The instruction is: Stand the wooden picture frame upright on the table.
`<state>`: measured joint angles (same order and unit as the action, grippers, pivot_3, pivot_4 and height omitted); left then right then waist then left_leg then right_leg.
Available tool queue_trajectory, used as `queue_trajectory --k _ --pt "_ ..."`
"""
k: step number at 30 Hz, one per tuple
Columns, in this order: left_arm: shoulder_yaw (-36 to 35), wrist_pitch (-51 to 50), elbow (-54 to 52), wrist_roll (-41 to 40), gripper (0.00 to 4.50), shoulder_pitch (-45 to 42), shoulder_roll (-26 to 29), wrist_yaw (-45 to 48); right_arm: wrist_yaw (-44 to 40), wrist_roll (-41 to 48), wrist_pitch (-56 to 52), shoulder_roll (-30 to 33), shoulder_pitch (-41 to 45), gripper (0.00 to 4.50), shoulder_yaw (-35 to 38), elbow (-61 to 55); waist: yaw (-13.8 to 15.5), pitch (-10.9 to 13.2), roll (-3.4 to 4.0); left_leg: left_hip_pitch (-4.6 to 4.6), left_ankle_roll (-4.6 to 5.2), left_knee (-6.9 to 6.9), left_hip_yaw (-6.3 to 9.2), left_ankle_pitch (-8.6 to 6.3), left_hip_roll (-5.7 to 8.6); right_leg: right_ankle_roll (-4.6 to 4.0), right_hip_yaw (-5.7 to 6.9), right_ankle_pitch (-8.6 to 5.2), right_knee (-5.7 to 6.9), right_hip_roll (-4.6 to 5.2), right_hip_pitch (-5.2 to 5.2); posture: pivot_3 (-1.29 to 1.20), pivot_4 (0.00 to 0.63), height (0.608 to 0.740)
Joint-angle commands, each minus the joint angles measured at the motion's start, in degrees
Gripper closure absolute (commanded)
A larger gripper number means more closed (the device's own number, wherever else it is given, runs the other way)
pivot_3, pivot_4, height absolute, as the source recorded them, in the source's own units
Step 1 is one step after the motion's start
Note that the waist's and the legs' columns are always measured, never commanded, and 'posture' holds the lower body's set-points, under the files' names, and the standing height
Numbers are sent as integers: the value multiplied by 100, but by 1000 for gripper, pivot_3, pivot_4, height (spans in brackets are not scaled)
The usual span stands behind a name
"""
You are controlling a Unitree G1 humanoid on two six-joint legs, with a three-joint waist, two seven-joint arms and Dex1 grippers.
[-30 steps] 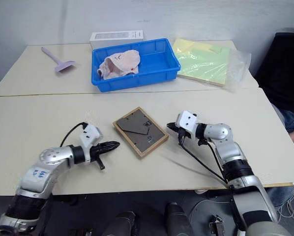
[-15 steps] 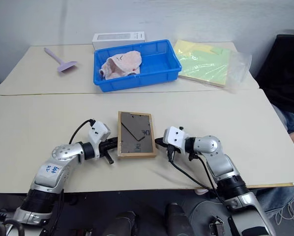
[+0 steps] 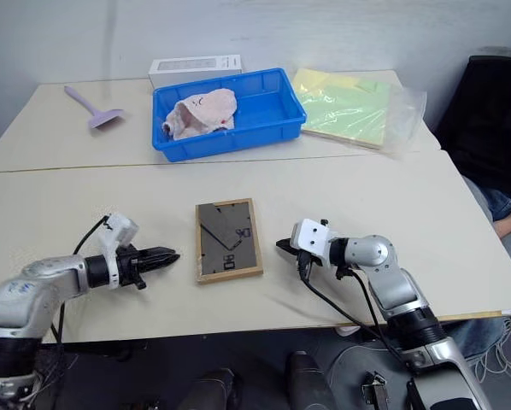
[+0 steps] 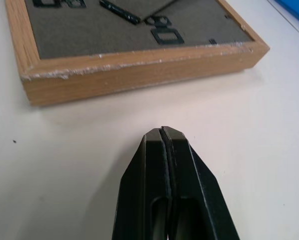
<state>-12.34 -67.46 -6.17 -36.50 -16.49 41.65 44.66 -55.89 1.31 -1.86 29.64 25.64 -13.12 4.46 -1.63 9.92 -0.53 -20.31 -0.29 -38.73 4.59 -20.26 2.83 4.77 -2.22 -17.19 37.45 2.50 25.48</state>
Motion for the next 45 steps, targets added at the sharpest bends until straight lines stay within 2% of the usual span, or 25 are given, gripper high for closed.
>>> queue_trajectory --k 1,6,17,22,25,31,33,34,36,39,41,45 --pt "-426 -2172 433 -521 2005 -738 -267 -404 -77 35 -78 -9 173 4500 -80 -301 27 1 -2 -3 1 -11 3 -1 2 0 3 0 5 1 0 0 150 740" --pt "-278 -2504 1271 -1185 584 -1263 -577 -1179 -89 -66 -216 -75 194 4500 -314 -393 44 -1 -1 -10 -2 -31 22 -6 8 0 18 0 2 6 -2 0 150 740" --pt "372 -2504 1975 -3140 584 -1528 -741 -2859 -16 -166 -287 -188 255 4500 -448 -377 163 -2 -1 -8 -5 -40 23 -4 17 0 18 0 -1 16 -3 0 150 740" --pt "356 -2504 2461 -3899 584 -1661 -1032 -3677 31 -223 -294 -299 305 4500 -521 -360 173 -5 1 -6 -7 -41 26 -3 18 0 19 0 0 16 -5 0 150 740" --pt "218 -2504 2665 -4086 1164 -1749 -1101 -4012 27 -238 -304 -301 287 4500 -509 -364 184 -5 1 -6 -6 -43 28 -3 22 0 21 0 0 19 -7 0 150 740" --pt "36 -2504 2883 -4217 2945 -1853 -1202 -4355 -10 -227 -282 -266 275 4500 -450 -330 166 -6 -1 -7 -8 -43 31 -2 24 0 25 0 0 19 -5 0 150 740" --pt "-102 -2503 2737 -4153 3230 -1815 -1208 -4339 -47 -128 -350 -209 250 4500 -345 -378 151 -6 -1 -6 -9 -43 31 -1 24 0 24 0 0 19 -5 0 150 740" --pt "-195 -2503 2676 -4113 3228 -1796 -1227 -4336 -66 -71 -393 -188 233 4500 -296 -408 152 -6 -1 -6 -10 -43 31 -1 24 0 24 0 0 19 -5 0 150 740" --pt "-193 -1859 1791 -3795 3228 -1431 -1082 -3672 -326 629 -859 -114 162 4151 135 -628 144 -6 -1 -6 -11 -43 32 0 24 0 25 0 0 18 -5 0 150 740" --pt "419 -318 521 -2747 3228 -764 -615 -2069 -750 1571 -1579 -13 263 3363 530 -984 134 -5 0 -9 -11 -37 30 0 21 0 21 0 -6 19 -4 0 150 740" --pt "811 512 205 -2110 3228 -452 -363 -1269 -819 2099 -2234 -57 438 2766 646 -1168 122 -5 1 -8 -19 -34 30 2 13 0 24 0 -10 14 -6 0 150 740" --pt "1310 1367 207 -1293 3228 -234 -195 -597 -591 2625 -3453 -328 1005 1498 507 -1329 122 -5 6 -1 -31 -25 30 10 6 -13 24 1 -3 7 -6 0 150 740"
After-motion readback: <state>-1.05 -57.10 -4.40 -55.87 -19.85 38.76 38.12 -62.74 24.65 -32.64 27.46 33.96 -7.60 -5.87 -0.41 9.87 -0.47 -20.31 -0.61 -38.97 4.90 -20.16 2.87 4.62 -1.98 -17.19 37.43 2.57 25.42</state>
